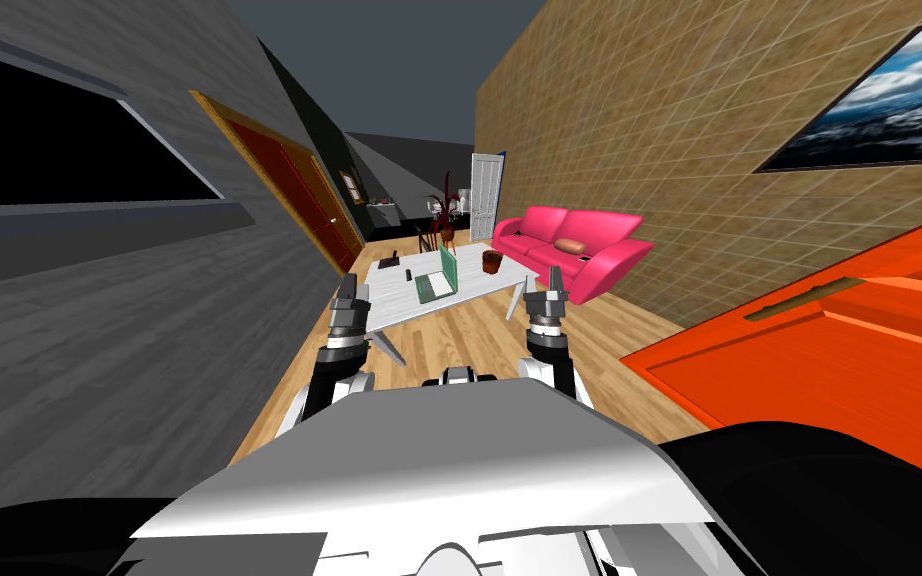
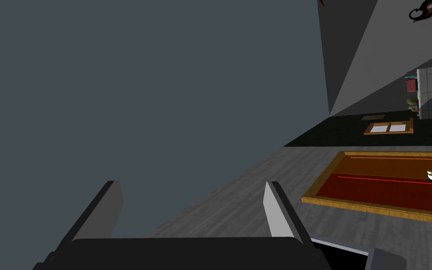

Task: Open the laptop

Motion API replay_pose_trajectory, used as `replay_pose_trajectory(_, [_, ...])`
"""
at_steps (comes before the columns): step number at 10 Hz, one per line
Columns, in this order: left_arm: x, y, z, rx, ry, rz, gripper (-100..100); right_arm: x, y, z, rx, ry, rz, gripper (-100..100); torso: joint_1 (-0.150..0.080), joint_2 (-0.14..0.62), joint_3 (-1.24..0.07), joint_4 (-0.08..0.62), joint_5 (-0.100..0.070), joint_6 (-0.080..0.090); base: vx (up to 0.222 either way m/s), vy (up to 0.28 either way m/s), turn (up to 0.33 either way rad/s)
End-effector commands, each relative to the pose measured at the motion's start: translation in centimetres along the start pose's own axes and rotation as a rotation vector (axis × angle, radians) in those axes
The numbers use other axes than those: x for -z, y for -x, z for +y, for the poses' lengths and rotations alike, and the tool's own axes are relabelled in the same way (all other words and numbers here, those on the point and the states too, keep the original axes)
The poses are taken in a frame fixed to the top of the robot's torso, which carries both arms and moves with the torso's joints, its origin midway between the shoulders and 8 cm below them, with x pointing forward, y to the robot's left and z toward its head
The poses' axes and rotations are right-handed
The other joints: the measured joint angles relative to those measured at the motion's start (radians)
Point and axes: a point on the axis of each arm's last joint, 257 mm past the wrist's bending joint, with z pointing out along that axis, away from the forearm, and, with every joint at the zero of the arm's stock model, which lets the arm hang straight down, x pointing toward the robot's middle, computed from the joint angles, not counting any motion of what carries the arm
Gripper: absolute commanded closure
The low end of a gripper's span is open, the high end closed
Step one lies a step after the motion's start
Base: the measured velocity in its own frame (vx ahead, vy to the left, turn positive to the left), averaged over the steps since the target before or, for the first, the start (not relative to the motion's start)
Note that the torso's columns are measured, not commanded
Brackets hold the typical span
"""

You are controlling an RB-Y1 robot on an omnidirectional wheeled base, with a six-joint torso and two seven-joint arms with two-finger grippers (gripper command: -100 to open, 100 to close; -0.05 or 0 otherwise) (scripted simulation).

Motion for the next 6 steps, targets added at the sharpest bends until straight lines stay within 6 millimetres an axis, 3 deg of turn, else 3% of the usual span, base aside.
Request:
replay_pose_trajectory(1, [-0.2, -0.5, 1.6, -0.006, 0.061, 0.016, -100, 0.0, 0.0, 0.0, 0.000, 0.000, 0.000, 0, -0.001, -0.001, -0.001, 0.000, 0.000, 0.000, 0.099, -0.110, -0.013])
replay_pose_trajectory(6, [-0.1, -1.0, 4.6, -0.016, 0.171, 0.041, -100, 0.0, 0.0, 0.0, 0.000, 0.000, 0.000, 0, 0.000, 0.000, 0.000, 0.000, 0.000, 0.000, 0.089, -0.102, -0.014])
